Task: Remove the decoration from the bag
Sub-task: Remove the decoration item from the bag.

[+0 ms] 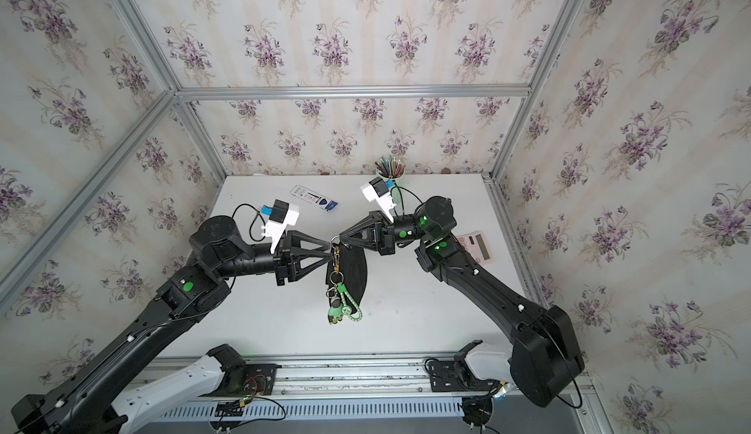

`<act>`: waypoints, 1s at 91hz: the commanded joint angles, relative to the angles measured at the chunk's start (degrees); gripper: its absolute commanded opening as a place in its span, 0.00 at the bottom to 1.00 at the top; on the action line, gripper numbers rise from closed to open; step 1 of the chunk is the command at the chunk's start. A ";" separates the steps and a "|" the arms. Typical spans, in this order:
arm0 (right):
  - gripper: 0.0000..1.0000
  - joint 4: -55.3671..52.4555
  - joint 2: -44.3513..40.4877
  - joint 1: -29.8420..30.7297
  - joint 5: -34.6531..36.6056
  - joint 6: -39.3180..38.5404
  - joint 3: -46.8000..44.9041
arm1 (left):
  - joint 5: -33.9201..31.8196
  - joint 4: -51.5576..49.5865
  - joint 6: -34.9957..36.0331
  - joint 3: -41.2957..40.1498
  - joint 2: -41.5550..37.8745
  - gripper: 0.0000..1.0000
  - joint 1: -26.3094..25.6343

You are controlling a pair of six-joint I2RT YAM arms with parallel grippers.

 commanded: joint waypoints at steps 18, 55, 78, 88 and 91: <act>0.00 -0.36 -0.98 -0.46 1.70 -3.04 1.38 | -0.91 1.48 -1.80 -1.33 1.23 0.48 0.03; 0.00 -8.82 -2.51 -0.46 6.55 -11.12 1.82 | 0.84 5.42 -4.33 -1.80 3.47 0.51 -0.13; 0.00 -10.43 -2.67 -0.46 7.73 -12.60 1.73 | 1.11 6.48 -4.65 -1.99 4.52 0.50 -0.14; 0.00 -10.43 -2.86 -0.46 8.01 -12.71 1.73 | 1.24 6.72 -4.73 -1.78 4.97 0.43 -0.14; 0.00 -10.45 -2.95 -0.43 8.02 -12.71 1.73 | 1.24 6.80 -4.66 -1.81 5.09 0.41 -0.19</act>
